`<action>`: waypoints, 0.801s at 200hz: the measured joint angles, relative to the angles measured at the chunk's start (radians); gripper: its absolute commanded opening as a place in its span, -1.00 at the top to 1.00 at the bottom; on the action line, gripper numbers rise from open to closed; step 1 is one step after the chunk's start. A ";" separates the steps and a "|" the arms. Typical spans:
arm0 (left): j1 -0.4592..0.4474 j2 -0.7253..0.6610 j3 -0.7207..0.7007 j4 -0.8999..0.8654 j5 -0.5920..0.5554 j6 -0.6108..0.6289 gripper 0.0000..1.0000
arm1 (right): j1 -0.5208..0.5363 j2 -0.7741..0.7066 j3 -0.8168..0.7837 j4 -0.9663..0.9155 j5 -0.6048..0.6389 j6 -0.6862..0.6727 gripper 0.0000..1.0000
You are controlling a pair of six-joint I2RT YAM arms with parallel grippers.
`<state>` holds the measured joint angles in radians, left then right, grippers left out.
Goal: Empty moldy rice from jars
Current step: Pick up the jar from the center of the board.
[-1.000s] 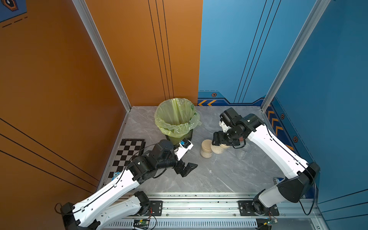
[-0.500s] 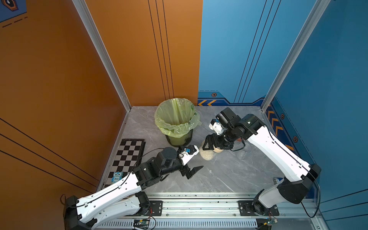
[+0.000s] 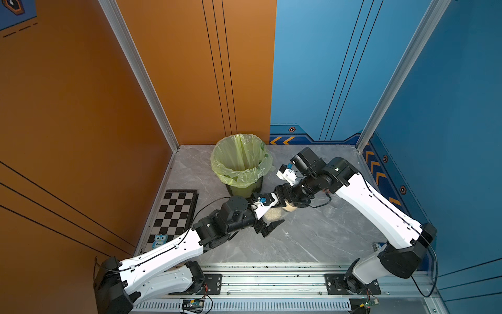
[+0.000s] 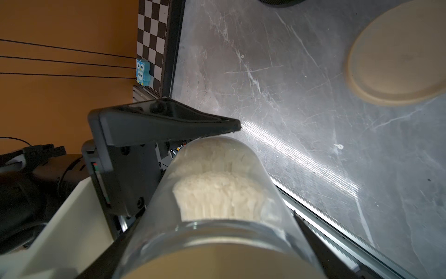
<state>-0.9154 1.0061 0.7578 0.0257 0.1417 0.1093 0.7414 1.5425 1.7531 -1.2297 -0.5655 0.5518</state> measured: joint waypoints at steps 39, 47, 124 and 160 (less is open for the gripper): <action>0.030 0.000 0.000 0.016 0.028 -0.004 -0.87 | -0.002 0.012 0.000 0.030 -0.022 0.006 1.00; 0.034 0.000 0.000 0.016 0.035 -0.005 -0.81 | -0.002 0.014 0.000 0.037 -0.024 0.006 1.00; 0.075 0.002 0.000 0.008 0.091 -0.001 1.00 | -0.003 0.027 0.000 0.064 -0.026 0.018 -0.49; 0.129 -0.006 0.000 0.034 0.117 -0.058 1.00 | -0.008 0.026 0.000 0.114 -0.013 0.028 -1.00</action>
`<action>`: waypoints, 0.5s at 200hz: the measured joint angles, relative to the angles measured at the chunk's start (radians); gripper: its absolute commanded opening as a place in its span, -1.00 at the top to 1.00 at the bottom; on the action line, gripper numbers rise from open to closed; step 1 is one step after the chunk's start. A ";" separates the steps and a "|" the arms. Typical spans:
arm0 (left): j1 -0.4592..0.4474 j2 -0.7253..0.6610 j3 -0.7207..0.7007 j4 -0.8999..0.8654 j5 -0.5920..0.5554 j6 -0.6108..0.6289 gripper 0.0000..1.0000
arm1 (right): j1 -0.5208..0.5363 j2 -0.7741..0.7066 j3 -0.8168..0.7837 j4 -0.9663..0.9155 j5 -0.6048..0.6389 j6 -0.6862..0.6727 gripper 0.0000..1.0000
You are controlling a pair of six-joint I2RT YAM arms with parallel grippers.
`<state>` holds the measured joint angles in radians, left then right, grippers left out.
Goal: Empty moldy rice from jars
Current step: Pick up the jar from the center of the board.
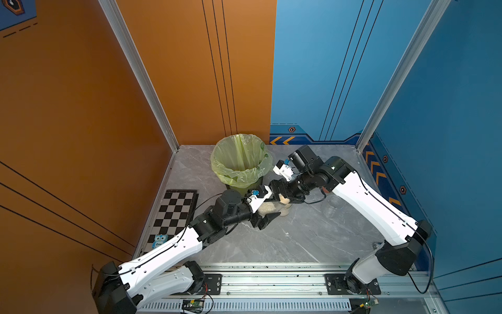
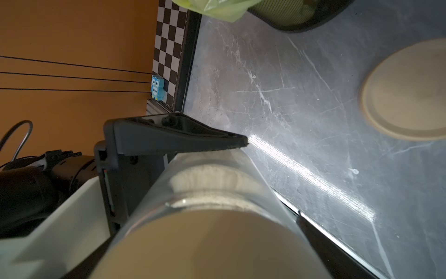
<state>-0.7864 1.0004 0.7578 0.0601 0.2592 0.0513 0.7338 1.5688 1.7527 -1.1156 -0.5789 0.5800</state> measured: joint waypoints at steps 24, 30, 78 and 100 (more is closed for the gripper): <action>0.040 0.000 0.000 0.000 -0.005 -0.047 1.00 | 0.003 -0.007 -0.011 0.005 -0.002 -0.013 -1.00; 0.052 0.000 0.000 0.000 -0.011 -0.059 1.00 | 0.009 -0.012 -0.018 0.000 -0.002 -0.018 -1.00; 0.108 -0.010 -0.006 -0.005 -0.020 -0.125 1.00 | 0.019 -0.075 -0.058 0.011 0.005 -0.033 -1.00; 0.119 -0.023 -0.007 -0.005 -0.020 -0.141 1.00 | 0.009 -0.113 -0.080 0.041 0.019 -0.025 -1.00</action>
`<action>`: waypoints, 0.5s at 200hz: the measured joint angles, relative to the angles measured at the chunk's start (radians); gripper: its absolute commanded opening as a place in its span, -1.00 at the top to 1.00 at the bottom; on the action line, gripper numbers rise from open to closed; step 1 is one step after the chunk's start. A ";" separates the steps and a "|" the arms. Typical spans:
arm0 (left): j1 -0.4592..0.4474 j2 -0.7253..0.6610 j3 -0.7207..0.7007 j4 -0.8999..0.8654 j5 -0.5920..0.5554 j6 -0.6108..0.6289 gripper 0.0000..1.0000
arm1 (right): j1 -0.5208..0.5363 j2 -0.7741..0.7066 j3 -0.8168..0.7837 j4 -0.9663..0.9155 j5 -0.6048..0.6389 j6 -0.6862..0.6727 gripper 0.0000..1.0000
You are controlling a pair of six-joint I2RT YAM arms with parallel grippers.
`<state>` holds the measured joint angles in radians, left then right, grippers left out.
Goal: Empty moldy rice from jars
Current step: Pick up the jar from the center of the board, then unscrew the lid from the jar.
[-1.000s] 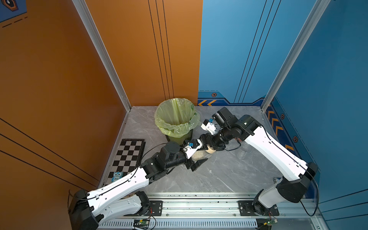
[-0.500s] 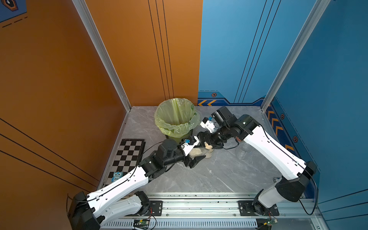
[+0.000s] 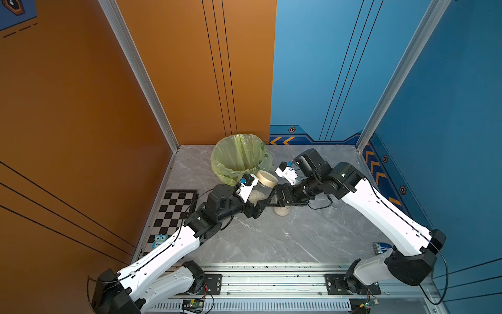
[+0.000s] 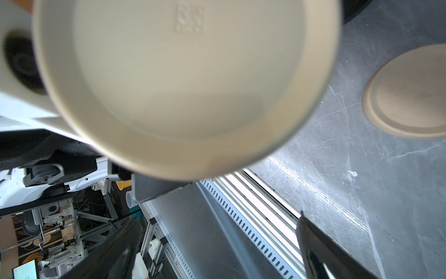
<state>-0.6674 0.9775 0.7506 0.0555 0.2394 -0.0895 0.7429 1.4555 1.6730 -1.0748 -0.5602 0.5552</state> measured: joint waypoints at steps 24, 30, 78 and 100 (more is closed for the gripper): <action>0.004 -0.013 -0.008 0.001 0.001 -0.013 1.00 | -0.020 -0.025 -0.003 0.049 0.025 0.023 -1.00; 0.005 -0.013 -0.010 0.001 0.001 -0.014 1.00 | -0.025 -0.027 -0.003 0.066 0.034 0.029 -1.00; 0.008 -0.014 -0.014 0.000 0.001 -0.018 1.00 | -0.032 -0.009 0.008 0.171 0.068 0.075 -1.00; 0.010 -0.014 -0.014 0.000 0.002 -0.022 1.00 | -0.032 0.016 0.024 0.210 0.076 0.083 -1.00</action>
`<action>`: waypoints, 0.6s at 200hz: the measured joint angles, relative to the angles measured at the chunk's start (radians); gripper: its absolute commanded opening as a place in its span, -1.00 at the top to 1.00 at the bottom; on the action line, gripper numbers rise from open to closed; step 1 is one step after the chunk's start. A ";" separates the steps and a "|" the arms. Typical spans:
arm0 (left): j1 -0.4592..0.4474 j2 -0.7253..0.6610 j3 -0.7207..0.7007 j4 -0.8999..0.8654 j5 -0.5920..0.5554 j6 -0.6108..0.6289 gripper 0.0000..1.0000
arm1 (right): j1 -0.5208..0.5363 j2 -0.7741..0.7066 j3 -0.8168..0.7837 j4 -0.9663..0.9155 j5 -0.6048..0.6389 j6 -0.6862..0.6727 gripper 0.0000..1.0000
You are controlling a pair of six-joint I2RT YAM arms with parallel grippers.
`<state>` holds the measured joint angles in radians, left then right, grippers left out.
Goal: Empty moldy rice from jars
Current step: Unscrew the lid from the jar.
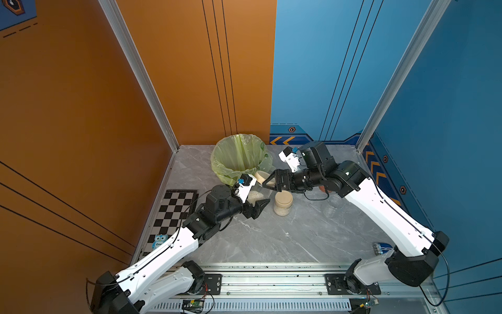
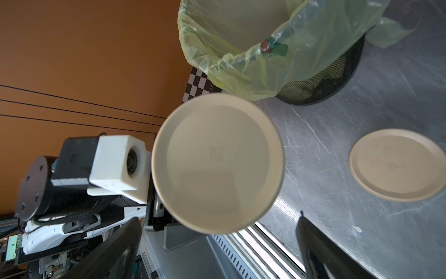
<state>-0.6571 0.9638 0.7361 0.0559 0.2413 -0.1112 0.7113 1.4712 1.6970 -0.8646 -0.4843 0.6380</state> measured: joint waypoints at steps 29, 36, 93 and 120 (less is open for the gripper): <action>0.005 0.000 0.000 0.000 0.003 -0.004 1.00 | 0.000 0.032 0.008 0.035 0.027 0.008 -1.00; 0.005 0.000 0.000 0.000 0.003 -0.004 1.00 | -0.002 0.040 0.009 0.040 0.036 0.010 -1.00; 0.010 0.006 0.000 -0.003 0.004 -0.011 1.00 | -0.024 0.069 0.032 0.073 0.045 0.012 -0.98; 0.010 0.007 0.000 -0.003 0.007 -0.014 1.00 | -0.024 0.090 0.048 0.077 0.045 0.014 -0.97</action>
<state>-0.6472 0.9707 0.7361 0.0528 0.2481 -0.1249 0.6872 1.5612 1.7454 -0.7879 -0.4397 0.6525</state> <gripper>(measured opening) 0.876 0.988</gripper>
